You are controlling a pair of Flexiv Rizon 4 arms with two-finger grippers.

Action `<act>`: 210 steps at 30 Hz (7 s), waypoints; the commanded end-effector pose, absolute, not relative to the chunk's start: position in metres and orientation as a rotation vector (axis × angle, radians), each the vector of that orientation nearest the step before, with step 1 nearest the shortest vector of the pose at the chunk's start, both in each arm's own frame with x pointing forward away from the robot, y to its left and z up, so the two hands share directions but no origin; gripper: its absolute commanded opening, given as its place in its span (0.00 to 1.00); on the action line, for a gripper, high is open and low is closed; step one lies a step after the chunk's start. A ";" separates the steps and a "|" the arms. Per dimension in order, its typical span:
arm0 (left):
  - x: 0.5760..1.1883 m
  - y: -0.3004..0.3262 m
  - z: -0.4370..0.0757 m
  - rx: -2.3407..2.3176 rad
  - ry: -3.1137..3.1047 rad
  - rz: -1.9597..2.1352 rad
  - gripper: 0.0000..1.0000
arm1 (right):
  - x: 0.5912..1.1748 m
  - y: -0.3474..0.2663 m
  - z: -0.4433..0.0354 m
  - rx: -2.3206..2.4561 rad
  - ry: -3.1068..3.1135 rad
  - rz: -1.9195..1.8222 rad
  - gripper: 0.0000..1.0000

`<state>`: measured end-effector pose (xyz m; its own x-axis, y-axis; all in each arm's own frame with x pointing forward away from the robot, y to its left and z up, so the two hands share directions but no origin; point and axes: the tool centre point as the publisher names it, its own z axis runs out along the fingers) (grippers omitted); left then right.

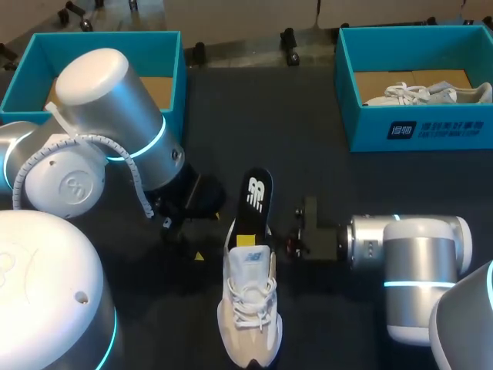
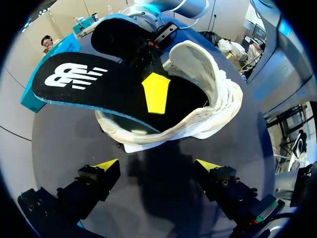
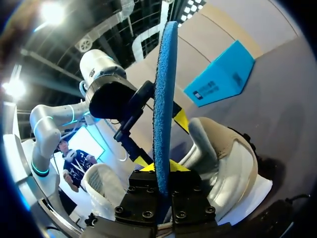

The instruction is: Take the shoe out of the shoebox, open the shoe tongue, remove and reinsert the insole, then place the shoe into the shoebox

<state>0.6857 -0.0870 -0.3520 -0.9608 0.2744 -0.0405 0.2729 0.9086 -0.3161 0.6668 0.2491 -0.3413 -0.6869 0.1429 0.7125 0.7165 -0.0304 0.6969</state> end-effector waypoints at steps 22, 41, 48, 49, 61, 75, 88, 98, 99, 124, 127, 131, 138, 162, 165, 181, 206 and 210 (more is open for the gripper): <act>0.685 -0.087 -0.352 -0.440 -3.066 0.505 1.00 | 0.682 0.242 -0.312 -0.862 -1.918 -1.846 0.28; 0.685 -0.087 -0.352 -0.440 -3.066 0.505 1.00 | 0.681 0.246 -0.331 -0.887 -1.829 -1.775 0.00; 0.685 -0.087 -0.352 -0.440 -3.066 0.505 1.00 | 0.668 0.249 -0.344 -0.908 -1.795 -1.747 0.00; 0.685 -0.087 -0.352 -0.440 -3.066 0.505 1.00 | 0.666 0.250 -0.346 -0.911 -1.790 -1.743 0.00; 0.685 -0.087 -0.352 -0.440 -3.066 0.505 1.00 | 0.662 0.253 -0.343 -0.936 -1.796 -1.744 0.29; 0.685 -0.087 -0.352 -0.440 -3.066 0.505 1.00 | 0.675 0.250 -0.314 -0.882 -1.894 -1.837 0.25; 0.685 -0.087 -0.352 -0.440 -3.066 0.505 1.00 | 0.687 0.241 -0.319 -0.859 -1.858 -1.916 0.00; 0.685 -0.087 -0.352 -0.440 -3.066 0.505 1.00 | 0.685 0.247 -0.330 -0.872 -1.812 -1.843 0.00; 0.685 -0.087 -0.352 -0.440 -3.066 0.505 1.00 | 0.684 0.248 -0.332 -0.879 -1.804 -1.824 0.00; 0.685 -0.087 -0.352 -0.440 -3.066 0.505 1.00 | 0.665 0.254 -0.326 -0.971 -1.825 -1.827 0.40; 0.685 -0.087 -0.352 -0.440 -3.066 0.505 1.00 | 0.668 0.251 -0.321 -0.967 -1.848 -1.842 0.40; 0.685 -0.087 -0.352 -0.440 -3.066 0.505 1.00 | 0.672 0.246 -0.317 -0.967 -1.859 -1.860 0.37; 0.685 -0.087 -0.352 -0.440 -3.066 0.505 1.00 | 0.680 0.242 -0.319 -0.963 -1.842 -1.893 0.19; 0.685 -0.087 -0.352 -0.440 -3.066 0.505 1.00 | 0.659 0.252 -0.347 -1.053 -1.740 -1.795 0.00; 0.685 -0.087 -0.352 -0.440 -3.066 0.505 1.00 | 0.659 0.251 -0.343 -1.054 -1.750 -1.806 0.29; 0.685 -0.087 -0.352 -0.440 -3.066 0.505 1.00 | 0.672 0.242 -0.322 -1.034 -1.841 -1.843 0.28; 0.685 -0.087 -0.352 -0.440 -3.066 0.505 1.00 | 0.661 0.249 -0.328 -1.070 -1.837 -1.823 0.90; 0.685 -0.087 -0.352 -0.440 -3.066 0.505 1.00 | 0.664 0.247 -0.316 -1.061 -1.887 -1.823 1.00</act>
<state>0.6857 -0.0870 -0.3521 -0.9608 0.2744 -0.0405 0.2729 0.9086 -0.3161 0.6663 0.2462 -0.3276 -0.6866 0.2531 0.6816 0.6828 -0.0974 0.7241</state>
